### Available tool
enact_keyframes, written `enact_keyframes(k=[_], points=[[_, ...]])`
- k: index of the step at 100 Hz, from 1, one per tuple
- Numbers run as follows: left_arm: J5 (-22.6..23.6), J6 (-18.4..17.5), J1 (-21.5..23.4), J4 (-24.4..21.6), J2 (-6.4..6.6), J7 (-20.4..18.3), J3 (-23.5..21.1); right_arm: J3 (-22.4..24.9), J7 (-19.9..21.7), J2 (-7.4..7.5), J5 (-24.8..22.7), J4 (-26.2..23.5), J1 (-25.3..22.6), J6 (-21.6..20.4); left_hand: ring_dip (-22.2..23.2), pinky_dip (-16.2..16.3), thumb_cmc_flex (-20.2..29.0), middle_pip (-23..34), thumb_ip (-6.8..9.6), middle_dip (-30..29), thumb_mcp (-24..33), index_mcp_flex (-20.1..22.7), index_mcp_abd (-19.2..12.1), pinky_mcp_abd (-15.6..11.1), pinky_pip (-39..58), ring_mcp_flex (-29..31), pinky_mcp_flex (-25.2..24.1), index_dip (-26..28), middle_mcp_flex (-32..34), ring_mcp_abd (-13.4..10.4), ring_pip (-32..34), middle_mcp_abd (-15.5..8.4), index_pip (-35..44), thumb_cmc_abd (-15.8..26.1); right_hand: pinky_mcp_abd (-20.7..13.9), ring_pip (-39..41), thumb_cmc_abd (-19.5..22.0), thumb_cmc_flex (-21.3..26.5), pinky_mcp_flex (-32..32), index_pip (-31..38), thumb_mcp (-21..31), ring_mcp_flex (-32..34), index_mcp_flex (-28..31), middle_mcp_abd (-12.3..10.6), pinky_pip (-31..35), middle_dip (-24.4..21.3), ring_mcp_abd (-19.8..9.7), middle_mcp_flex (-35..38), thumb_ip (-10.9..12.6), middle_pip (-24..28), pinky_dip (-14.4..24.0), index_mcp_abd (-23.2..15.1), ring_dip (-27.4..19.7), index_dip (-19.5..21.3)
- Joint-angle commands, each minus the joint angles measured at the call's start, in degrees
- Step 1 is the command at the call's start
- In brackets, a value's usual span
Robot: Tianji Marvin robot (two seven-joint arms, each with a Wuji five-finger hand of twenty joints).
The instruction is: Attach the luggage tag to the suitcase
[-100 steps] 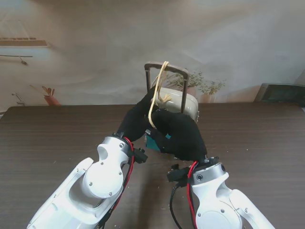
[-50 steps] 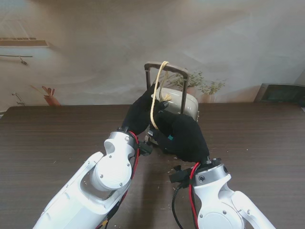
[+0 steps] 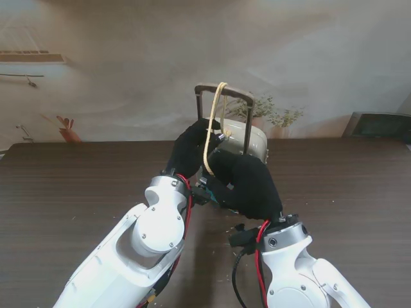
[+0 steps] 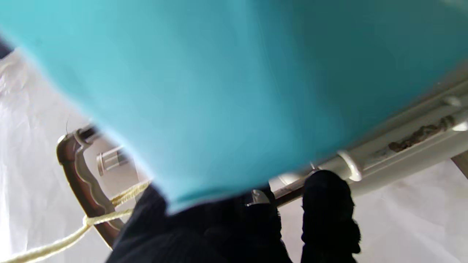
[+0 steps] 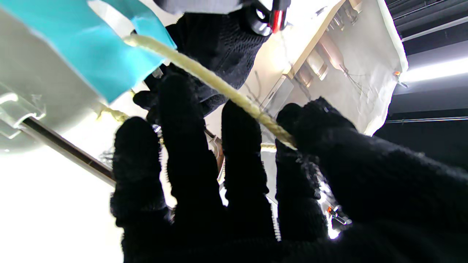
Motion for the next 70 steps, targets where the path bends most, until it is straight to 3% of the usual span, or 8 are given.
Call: enact_keyframes(k=[1,14,25,29,36,38,53,70], points=[[-1.4,-0.2,-0.4,-0.2,-0.88,-0.3,-0.1,0.1,0.6,0.21,-0.1,-0.3,-0.4,-0.2,2.5,-1.3,2.8,3.5,-0.82,1.2,-1.5,-0.6,-3.0,0.1,3.1,-0.6,2.1,2.4,4.7,-19.1,0.3,5.4,5.0,-1.3,-0.4,-0.6,1.6,1.7,0.0,1.5,-1.4,0.9,2.4,-0.9,1.0,1.0,-1.0,1.1,-0.3,0.0,0.1,-3.1,-0.3,0.5],[-4.1,-0.5,-0.7,0.3,-1.51,0.5,0.0,0.2,0.5,0.23,-0.2,-0.3,-0.6,-0.4,2.5,-2.4,3.0,3.7,-0.78,1.0,-2.1,-1.2,-3.5,0.1,3.7,-0.5,2.3,1.5,5.0,-19.1,0.4,5.4,7.8,-1.4,-0.3,-0.6,1.6,1.7,0.1,1.5,-1.3,0.9,2.4,-0.8,0.9,1.0,-0.8,1.2,-0.3,0.0,0.1,-3.0,-0.3,0.5],[-5.6,-0.3,-1.0,0.8,-1.75,0.5,0.2,0.3,0.5,0.25,-0.2,-0.4,-0.8,-0.4,2.5,-2.8,0.1,3.6,-0.46,1.0,-1.0,0.1,-0.2,0.2,3.6,-0.7,2.0,-6.5,4.8,-19.1,0.3,5.4,-5.7,-1.0,-0.3,-0.6,1.6,1.7,0.1,1.5,-1.3,0.9,2.4,-0.9,0.9,1.0,-0.9,1.1,-0.3,0.0,0.1,-2.9,-0.3,0.5],[-6.0,-0.2,-1.2,0.9,-1.77,0.3,0.3,0.3,0.5,0.26,-0.2,-0.4,-0.9,-0.5,2.5,-2.8,-3.2,3.1,-0.62,1.2,2.2,0.7,0.9,0.2,3.4,-1.0,1.7,-7.0,4.6,-19.2,0.4,5.7,-14.8,-0.7,-0.3,-0.6,1.5,1.7,0.1,1.5,-1.3,0.9,2.4,-0.8,0.9,1.0,-0.9,1.2,-0.3,0.0,0.1,-3.0,-0.3,0.5],[-6.2,-0.3,-1.4,1.2,-1.8,0.1,0.4,0.4,0.5,0.28,-0.3,-0.4,-1.1,-0.6,2.5,-2.8,-5.9,3.0,-0.57,0.8,4.0,0.9,1.6,0.3,3.3,-1.1,1.6,-9.9,4.4,-19.2,0.5,5.8,-21.3,-2.0,-0.3,-0.6,1.6,1.6,0.1,1.5,-1.3,1.0,2.4,-0.9,0.9,1.0,-0.8,1.2,-0.3,0.0,0.1,-3.0,-0.3,0.5],[-6.3,-0.3,-1.5,1.2,-1.8,0.1,0.5,0.5,0.5,0.29,-0.3,-0.4,-1.1,-0.7,2.5,-2.7,-8.4,3.4,-1.17,0.2,8.2,1.2,1.7,0.3,3.3,-1.1,1.6,-10.3,4.3,-19.2,0.5,5.8,-22.5,-3.2,-0.3,-0.6,1.5,1.6,0.1,1.5,-1.3,1.0,2.4,-0.8,0.9,1.0,-0.9,1.2,-0.3,0.0,0.1,-3.0,-0.3,0.5],[-7.3,-0.2,-2.1,1.6,-2.12,0.1,0.9,0.7,0.3,0.27,-0.3,-0.5,-1.3,-1.0,2.5,-2.6,-7.9,3.5,-1.63,1.1,11.1,3.9,0.7,0.4,3.3,-0.7,1.6,-11.0,5.4,-19.1,0.3,5.5,-23.5,-5.1,-0.3,-0.6,1.6,1.7,0.1,1.5,-1.3,1.0,2.4,-0.9,0.9,1.0,-0.9,1.2,-0.3,0.0,0.1,-3.0,-0.3,0.5],[-10.8,0.4,-2.7,1.7,-3.15,1.6,1.2,0.8,0.2,0.29,-0.4,-0.5,-1.7,-1.1,2.5,-2.5,-4.8,2.7,-2.7,3.1,9.1,4.0,-2.3,0.2,3.1,-0.9,1.4,-3.9,5.6,-19.1,0.1,4.9,-10.9,-5.7,-0.3,-0.6,1.7,1.6,0.1,1.5,-1.3,1.0,2.4,-0.9,0.9,1.0,-1.0,1.3,-0.3,0.1,0.1,-3.0,-0.3,0.5]])
